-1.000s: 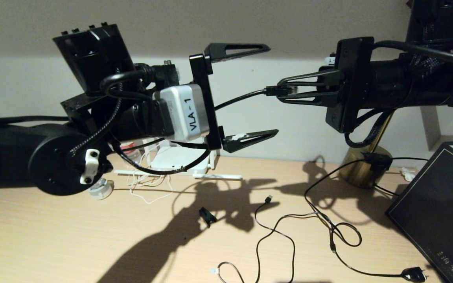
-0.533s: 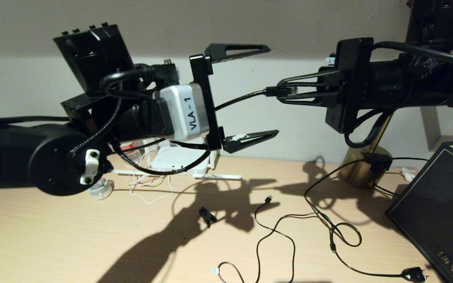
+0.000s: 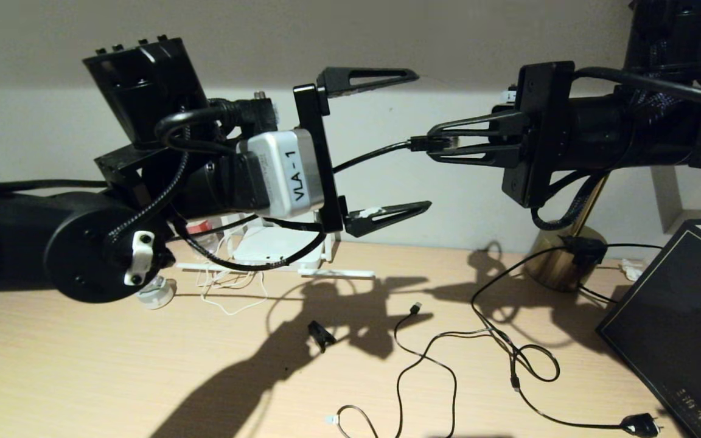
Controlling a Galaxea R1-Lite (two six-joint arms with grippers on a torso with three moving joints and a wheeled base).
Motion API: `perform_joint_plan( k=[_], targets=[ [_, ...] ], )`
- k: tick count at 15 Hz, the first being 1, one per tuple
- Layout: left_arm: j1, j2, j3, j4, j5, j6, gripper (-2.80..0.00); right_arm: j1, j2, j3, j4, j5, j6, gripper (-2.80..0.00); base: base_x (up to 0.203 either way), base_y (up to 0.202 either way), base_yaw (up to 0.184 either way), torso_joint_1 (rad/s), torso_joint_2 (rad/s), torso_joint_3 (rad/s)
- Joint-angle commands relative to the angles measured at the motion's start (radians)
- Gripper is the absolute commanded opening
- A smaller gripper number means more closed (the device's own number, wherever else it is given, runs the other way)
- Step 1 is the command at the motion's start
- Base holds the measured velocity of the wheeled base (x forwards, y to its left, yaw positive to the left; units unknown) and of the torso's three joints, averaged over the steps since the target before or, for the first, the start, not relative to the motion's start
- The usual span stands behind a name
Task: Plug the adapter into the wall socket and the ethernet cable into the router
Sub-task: Hand it to the other hand
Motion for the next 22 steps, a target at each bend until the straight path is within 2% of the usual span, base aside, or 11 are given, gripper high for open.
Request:
perform_joint_plan(
  k=[1,2,19,20,22],
  targets=[
    [0.000,0.000,0.000,-0.004,-0.005,0.007,0.00,0.001,0.001,0.000,-0.001,0.007,0.009,-2.80,0.000,0.000,0.000,0.000,0.00,0.000],
    [-0.003,0.000,0.000,-0.004,-0.005,0.007,-2.80,0.001,0.001,0.000,-0.001,0.007,0.009,-2.80,0.000,0.000,0.000,0.000,0.00,0.000],
    [-0.013,-0.003,0.011,-0.004,-0.003,0.007,-2.80,0.002,0.001,0.000,-0.001,0.007,0.009,-2.80,0.000,0.000,0.000,0.000,0.00,0.000],
    [-0.009,-0.005,0.011,-0.006,-0.002,0.007,0.00,0.002,0.001,0.001,-0.001,0.007,0.009,-2.80,0.000,0.000,0.000,0.000,0.00,0.000],
    [-0.006,-0.006,0.008,-0.006,-0.002,0.007,0.00,0.002,-0.002,0.003,0.001,0.007,0.010,-2.80,0.000,0.000,0.000,0.000,0.00,0.000]
  ],
)
